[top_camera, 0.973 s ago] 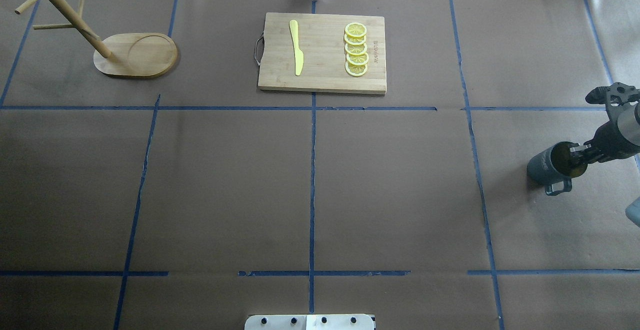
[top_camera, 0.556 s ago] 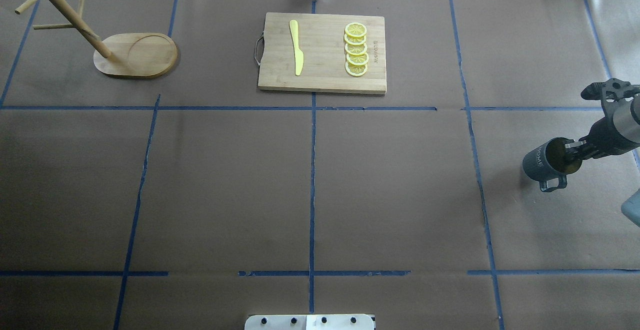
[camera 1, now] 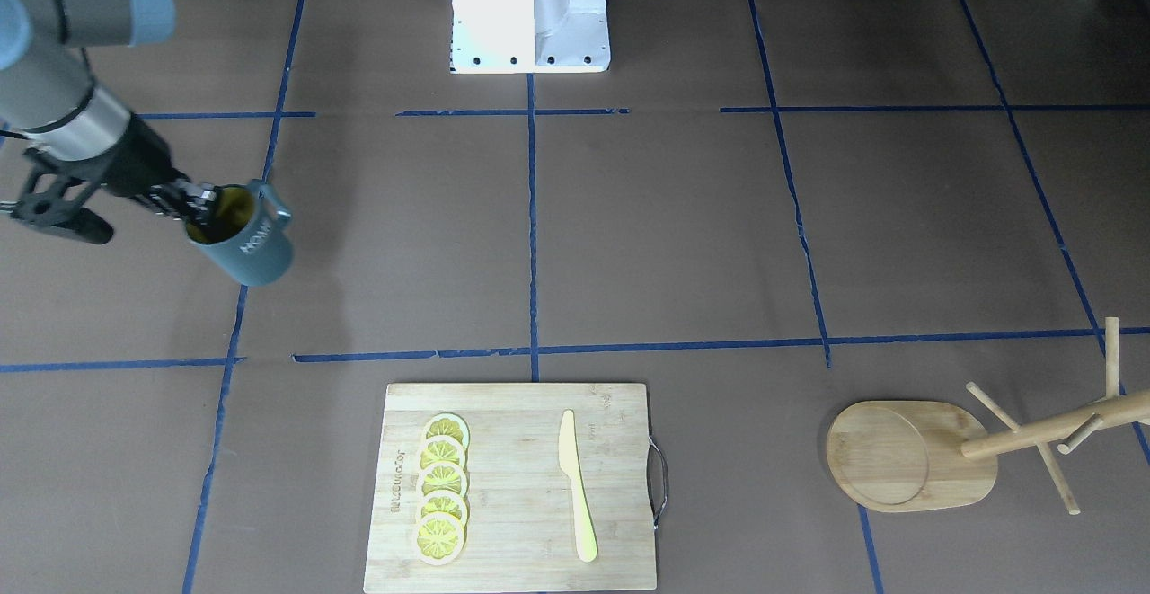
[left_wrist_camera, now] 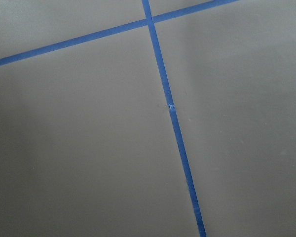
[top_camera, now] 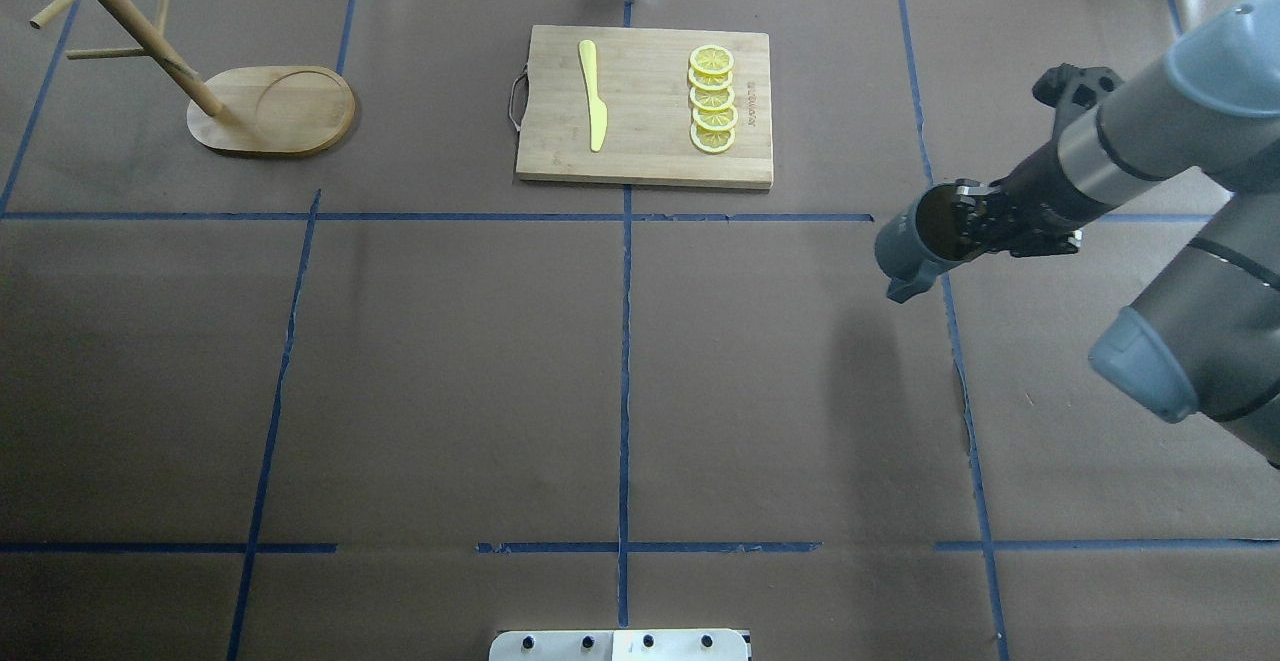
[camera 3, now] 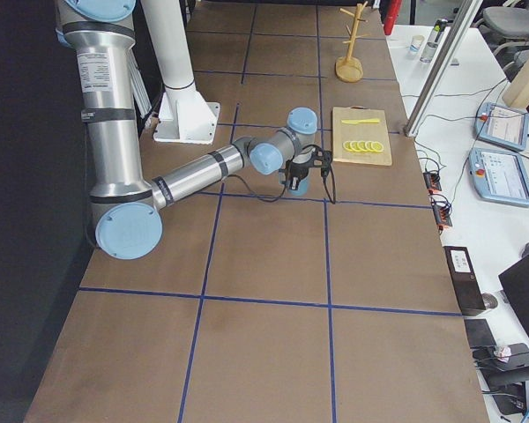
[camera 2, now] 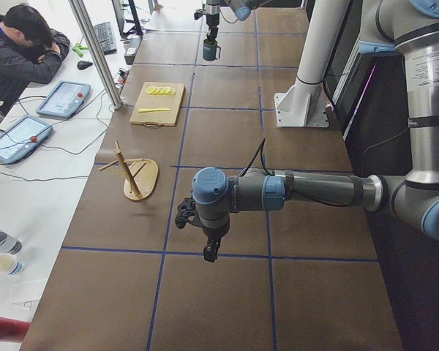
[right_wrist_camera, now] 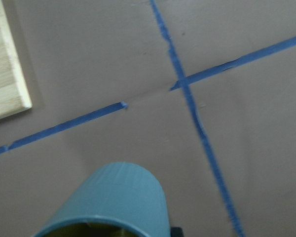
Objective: Hang cup on storage rack
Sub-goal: 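Carry the mug with the right gripper toward the table center and lower it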
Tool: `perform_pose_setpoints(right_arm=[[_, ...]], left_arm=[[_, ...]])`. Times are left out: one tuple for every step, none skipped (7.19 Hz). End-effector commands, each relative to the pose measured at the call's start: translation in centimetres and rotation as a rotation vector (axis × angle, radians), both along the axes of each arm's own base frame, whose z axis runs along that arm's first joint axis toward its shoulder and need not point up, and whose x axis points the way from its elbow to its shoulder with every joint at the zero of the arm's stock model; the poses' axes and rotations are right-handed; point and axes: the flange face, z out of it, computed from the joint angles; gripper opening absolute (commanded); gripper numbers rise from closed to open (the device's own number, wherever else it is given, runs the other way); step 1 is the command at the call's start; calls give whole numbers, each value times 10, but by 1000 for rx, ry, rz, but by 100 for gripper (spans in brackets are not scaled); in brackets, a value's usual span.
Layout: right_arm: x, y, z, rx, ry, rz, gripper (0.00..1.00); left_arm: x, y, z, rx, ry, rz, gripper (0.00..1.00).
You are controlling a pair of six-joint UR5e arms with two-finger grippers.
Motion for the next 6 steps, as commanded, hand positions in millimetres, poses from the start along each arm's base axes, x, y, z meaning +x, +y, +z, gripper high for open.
perform_pose_setpoints(right_arm=[[-83, 11, -88, -112, 9, 98, 0], [-118, 21, -122, -175, 16, 151, 0], [-153, 28, -143, -224, 13, 210, 3], [-183, 32, -157, -258, 15, 224, 6], [-216, 36, -173, -292, 23, 248, 9], [-253, 40, -176, -324, 58, 253, 9]], left_arm=[[1, -3, -2, 4, 0, 2, 100], [1, -2, -1, 2, 1, 1, 100], [1, -3, -2, 4, 0, 3, 100], [4, -3, -2, 3, 1, 8, 100], [4, -2, -1, 2, 0, 8, 100], [4, -3, -2, 2, 1, 7, 100]])
